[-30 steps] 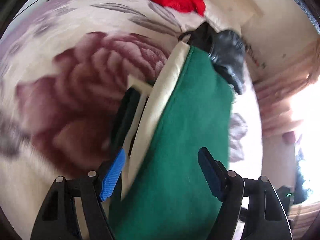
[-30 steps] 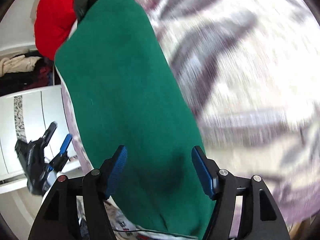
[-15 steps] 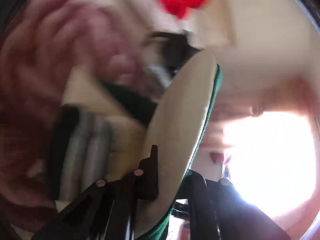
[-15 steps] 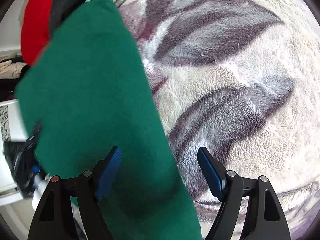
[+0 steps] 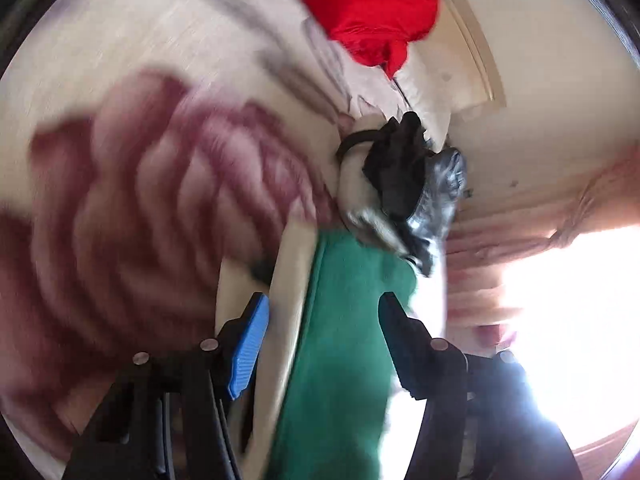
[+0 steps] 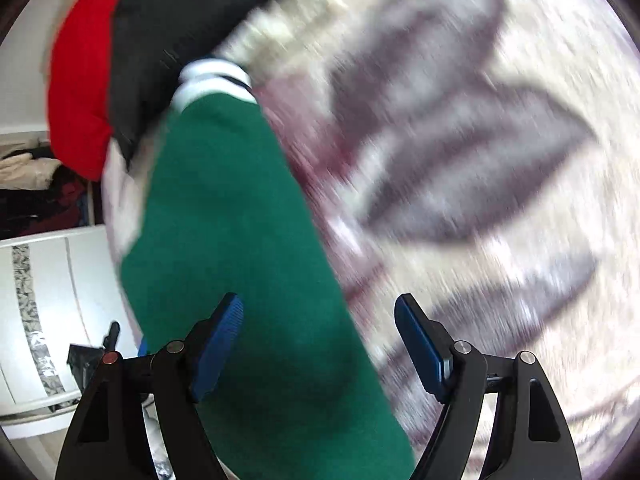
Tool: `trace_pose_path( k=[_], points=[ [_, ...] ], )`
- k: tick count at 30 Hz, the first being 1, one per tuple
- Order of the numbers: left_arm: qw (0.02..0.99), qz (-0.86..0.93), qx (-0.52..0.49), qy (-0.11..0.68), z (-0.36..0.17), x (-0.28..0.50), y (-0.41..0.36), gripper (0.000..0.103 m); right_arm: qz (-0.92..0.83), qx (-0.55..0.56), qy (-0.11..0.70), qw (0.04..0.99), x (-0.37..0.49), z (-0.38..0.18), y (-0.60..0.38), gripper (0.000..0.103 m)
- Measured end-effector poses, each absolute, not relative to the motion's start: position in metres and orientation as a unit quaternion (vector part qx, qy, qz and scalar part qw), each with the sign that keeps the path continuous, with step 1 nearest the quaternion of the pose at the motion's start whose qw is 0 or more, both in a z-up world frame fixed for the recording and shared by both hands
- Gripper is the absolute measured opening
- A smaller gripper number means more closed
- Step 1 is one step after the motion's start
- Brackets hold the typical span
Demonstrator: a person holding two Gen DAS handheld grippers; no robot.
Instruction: Fold large clothes
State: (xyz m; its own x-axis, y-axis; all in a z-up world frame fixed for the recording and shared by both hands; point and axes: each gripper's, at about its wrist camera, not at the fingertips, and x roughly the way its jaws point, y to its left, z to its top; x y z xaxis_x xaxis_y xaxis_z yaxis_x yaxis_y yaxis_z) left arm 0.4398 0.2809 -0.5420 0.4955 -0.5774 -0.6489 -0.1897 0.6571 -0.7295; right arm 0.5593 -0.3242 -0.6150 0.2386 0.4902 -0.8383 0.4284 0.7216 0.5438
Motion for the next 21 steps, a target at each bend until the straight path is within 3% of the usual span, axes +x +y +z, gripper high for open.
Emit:
trace_pose_path(
  k=[1,3,4,6,8,12,18,19,21],
  points=[
    [0.784,-0.114,-0.358,0.495,-0.544,0.453,0.275,0.052,0.034,0.373,0.603,0.704,0.577,-0.61,-0.321,0.08],
    [0.783,-0.091,-0.305,0.535,-0.563,0.475,0.269,0.029,0.06,0.366,0.58,0.725,0.612,-0.605,-0.312,0.079],
    [0.772,-0.081,-0.286,0.562,-0.578,0.488,0.265,0.03,0.077,0.358,0.575,0.731,0.631,-0.606,-0.304,0.076],
    [0.755,-0.066,-0.274,0.593,-0.605,0.496,0.266,0.03,0.096,0.333,0.584,0.735,0.668,-0.613,-0.285,0.048],
    [0.749,-0.065,-0.274,0.6,-0.62,0.508,0.268,0.03,0.091,0.303,0.61,0.726,0.691,-0.625,-0.263,0.041],
    [0.75,-0.066,-0.273,0.599,-0.626,0.514,0.266,0.033,0.048,0.26,0.664,0.7,0.719,-0.669,-0.251,0.034],
    [0.745,-0.102,-0.355,0.556,-0.585,0.486,0.292,0.031,0.047,0.257,0.676,0.689,0.705,-0.644,-0.24,0.036],
    [0.75,-0.112,-0.363,0.542,-0.569,0.475,0.294,0.035,0.058,0.26,0.682,0.681,0.693,-0.635,-0.242,0.037],
    [0.756,-0.132,-0.381,0.516,-0.541,0.45,0.299,0.07,0.085,0.268,0.68,0.678,0.661,-0.616,-0.248,0.049]
  ],
)
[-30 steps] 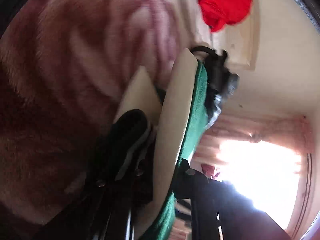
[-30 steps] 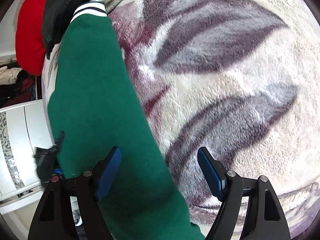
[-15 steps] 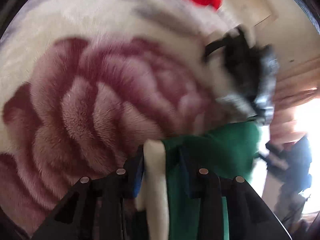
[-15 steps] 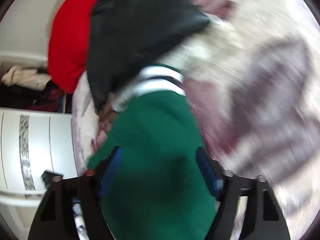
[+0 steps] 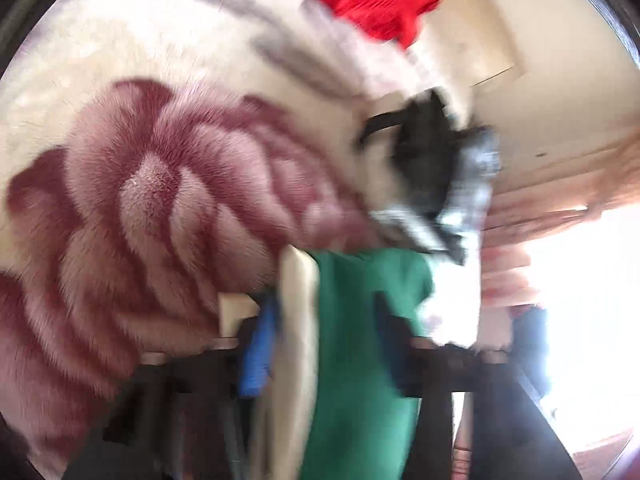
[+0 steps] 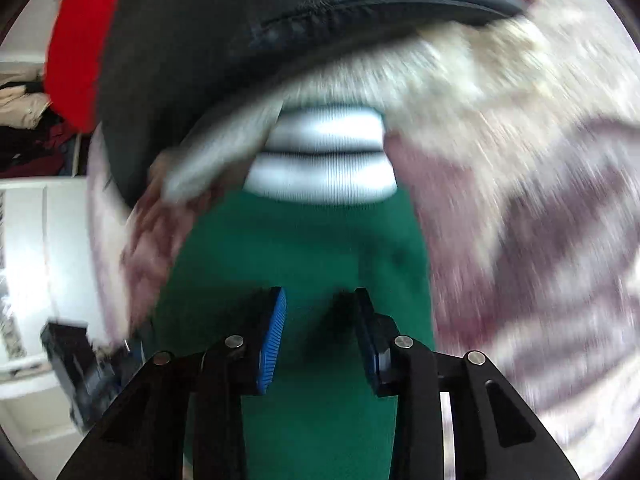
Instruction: Fold large clothes
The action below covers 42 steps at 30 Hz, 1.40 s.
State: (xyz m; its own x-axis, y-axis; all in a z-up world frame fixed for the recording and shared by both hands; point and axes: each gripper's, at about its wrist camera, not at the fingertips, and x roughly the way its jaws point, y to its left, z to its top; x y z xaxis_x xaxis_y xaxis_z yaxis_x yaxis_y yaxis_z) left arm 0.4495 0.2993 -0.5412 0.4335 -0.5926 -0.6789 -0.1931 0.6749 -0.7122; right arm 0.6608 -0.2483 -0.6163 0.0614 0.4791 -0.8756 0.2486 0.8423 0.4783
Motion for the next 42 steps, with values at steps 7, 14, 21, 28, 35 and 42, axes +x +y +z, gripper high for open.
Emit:
trace_pose_path(
  k=[7,14,21,28,35,42],
  points=[
    [0.731,-0.175,-0.426,0.503,-0.488,0.334,0.294,0.077,0.08,0.264,0.705,0.653,0.499,-0.574,-0.265,0.061],
    [0.731,-0.103,-0.303,0.603,-0.535,0.259,0.264,0.077,0.054,0.289,0.751,0.591,0.407,-0.668,-0.238,0.059],
    [0.699,-0.069,-0.308,0.642,-0.544,0.164,0.274,0.077,0.008,0.276,0.739,0.614,0.364,-0.649,-0.248,0.067],
    [0.666,-0.067,-0.299,0.68,-0.571,0.095,0.251,0.076,0.069,0.368,0.75,0.545,0.276,-0.666,-0.261,0.067],
    [0.698,-0.079,-0.374,0.605,-0.532,0.069,0.264,0.005,0.08,0.394,0.747,0.529,0.214,-0.691,-0.225,0.015],
    [0.667,-0.056,-0.382,0.637,-0.562,0.069,0.288,0.008,0.099,0.38,0.745,0.54,0.204,-0.664,-0.2,0.009]
  ],
)
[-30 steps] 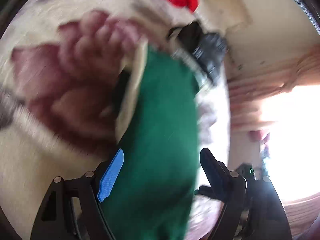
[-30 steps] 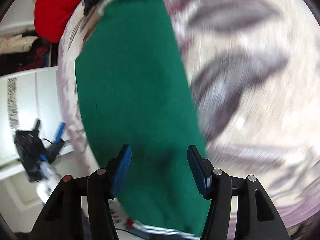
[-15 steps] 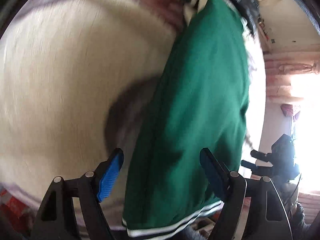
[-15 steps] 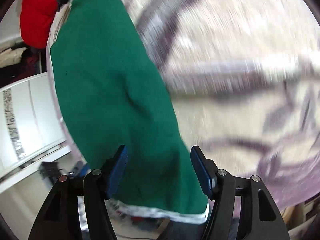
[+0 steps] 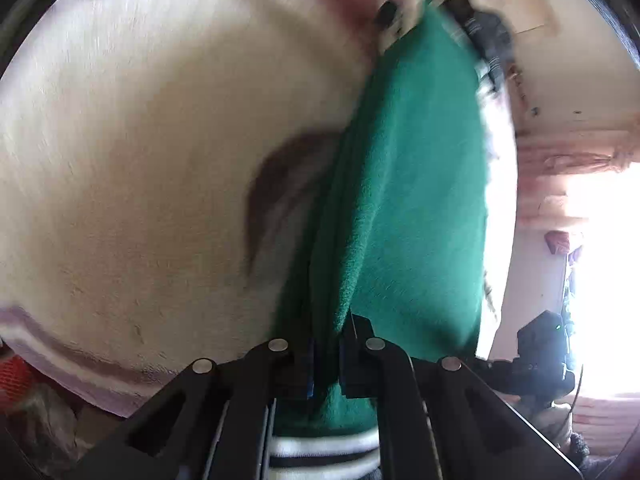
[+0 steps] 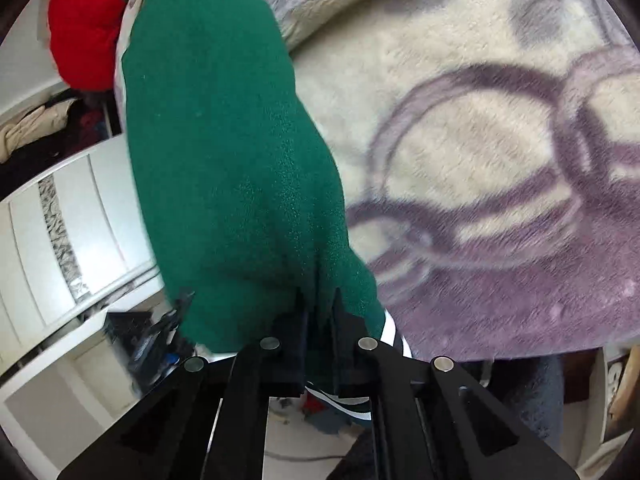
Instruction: Fold large clothes
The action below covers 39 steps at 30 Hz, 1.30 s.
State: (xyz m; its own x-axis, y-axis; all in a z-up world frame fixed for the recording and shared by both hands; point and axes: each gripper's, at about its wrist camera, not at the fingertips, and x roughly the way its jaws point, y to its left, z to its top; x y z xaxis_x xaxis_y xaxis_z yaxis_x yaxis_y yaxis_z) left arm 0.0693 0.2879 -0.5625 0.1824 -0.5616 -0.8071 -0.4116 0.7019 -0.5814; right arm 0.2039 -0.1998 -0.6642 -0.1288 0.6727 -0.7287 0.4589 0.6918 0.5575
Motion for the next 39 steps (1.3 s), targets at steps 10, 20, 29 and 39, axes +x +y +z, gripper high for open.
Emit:
trace_pose_path(
  k=[10,20,29,39],
  points=[
    [0.657,-0.083,-0.412,0.626,-0.548,0.046,0.287,0.063,0.078,0.424,0.749,0.503,0.165,-0.699,-0.214,0.064],
    [0.682,-0.042,-0.391,0.617,-0.557,0.032,0.306,0.023,0.128,0.46,0.723,0.499,0.137,-0.701,-0.182,0.006],
    [0.663,-0.038,-0.399,0.632,-0.59,0.055,0.3,0.026,0.094,0.392,0.775,0.486,0.127,-0.731,-0.126,0.008],
    [0.681,-0.09,-0.396,0.61,-0.564,0.05,0.307,0.075,0.159,0.398,0.719,0.547,0.13,-0.73,-0.127,0.079]
  ],
)
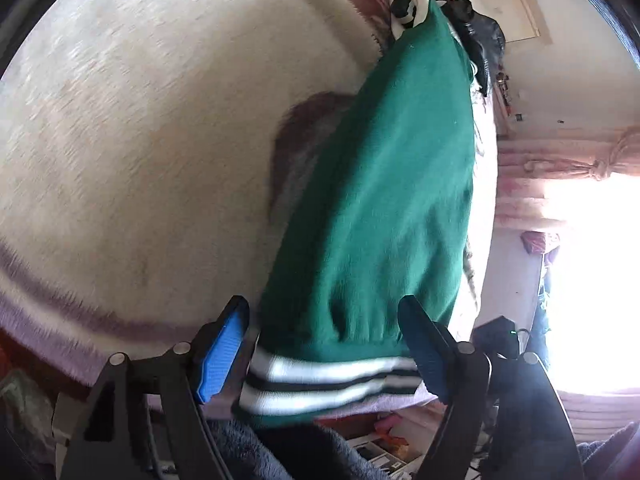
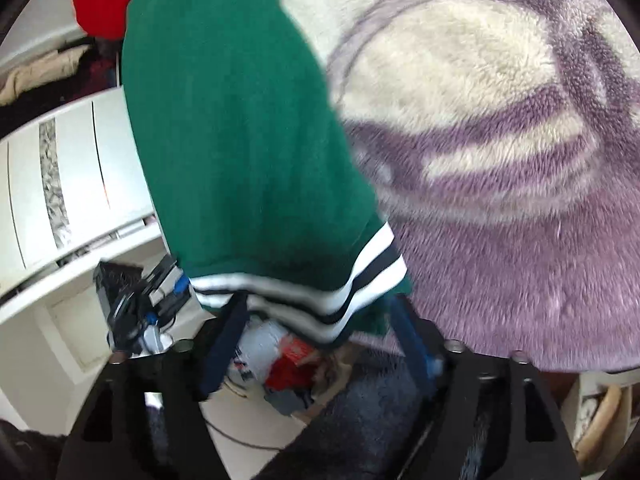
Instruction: Fold large clothes
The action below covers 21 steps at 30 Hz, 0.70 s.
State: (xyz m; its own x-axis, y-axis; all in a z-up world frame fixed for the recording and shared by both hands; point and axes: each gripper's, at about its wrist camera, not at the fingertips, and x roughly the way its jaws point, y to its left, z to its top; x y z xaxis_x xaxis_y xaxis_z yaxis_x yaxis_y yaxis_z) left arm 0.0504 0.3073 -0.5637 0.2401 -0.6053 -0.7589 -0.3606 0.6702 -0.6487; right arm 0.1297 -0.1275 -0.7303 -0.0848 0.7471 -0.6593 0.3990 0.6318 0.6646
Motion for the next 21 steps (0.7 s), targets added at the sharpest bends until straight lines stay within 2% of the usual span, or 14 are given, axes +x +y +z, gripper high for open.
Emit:
trace_pose_path(
  k=[4,6,11,12,13,14,15,18,21],
  points=[
    [0.677,-0.108,-0.386,0.617,-0.605,0.066,0.293,0.075,0.186,0.409,0.694,0.562,0.15,-0.762,-0.116,0.08],
    [0.678,-0.118,-0.381,0.617,-0.617,0.071,0.292,0.075,0.193,0.431,0.684,0.556,0.154,-0.77,-0.104,0.084],
    [0.702,-0.138,-0.367,0.594,-0.615,0.066,0.288,0.073,0.207,0.454,0.671,0.548,0.157,-0.78,-0.079,0.083],
    [0.709,-0.145,-0.365,0.587,-0.611,0.062,0.286,0.044,0.207,0.457,0.671,0.546,0.16,-0.78,-0.076,0.072],
    [0.705,-0.157,-0.372,0.583,-0.61,0.059,0.284,0.024,0.205,0.461,0.67,0.545,0.165,-0.783,-0.076,0.058],
    [0.704,-0.157,-0.377,0.581,-0.607,0.056,0.284,0.023,0.198,0.467,0.67,0.542,0.174,-0.786,-0.079,0.046],
    [0.707,-0.156,-0.379,0.577,-0.602,0.052,0.283,0.018,0.193,0.47,0.668,0.544,0.185,-0.778,-0.071,0.037],
    [0.71,-0.153,-0.388,0.567,-0.587,0.038,0.281,0.015,0.195,0.478,0.662,0.543,0.176,-0.762,-0.06,0.028],
    [0.704,-0.144,-0.394,0.573,-0.582,0.02,0.279,0.015,0.202,0.468,0.67,0.54,0.165,-0.74,-0.055,0.026]
  ],
)
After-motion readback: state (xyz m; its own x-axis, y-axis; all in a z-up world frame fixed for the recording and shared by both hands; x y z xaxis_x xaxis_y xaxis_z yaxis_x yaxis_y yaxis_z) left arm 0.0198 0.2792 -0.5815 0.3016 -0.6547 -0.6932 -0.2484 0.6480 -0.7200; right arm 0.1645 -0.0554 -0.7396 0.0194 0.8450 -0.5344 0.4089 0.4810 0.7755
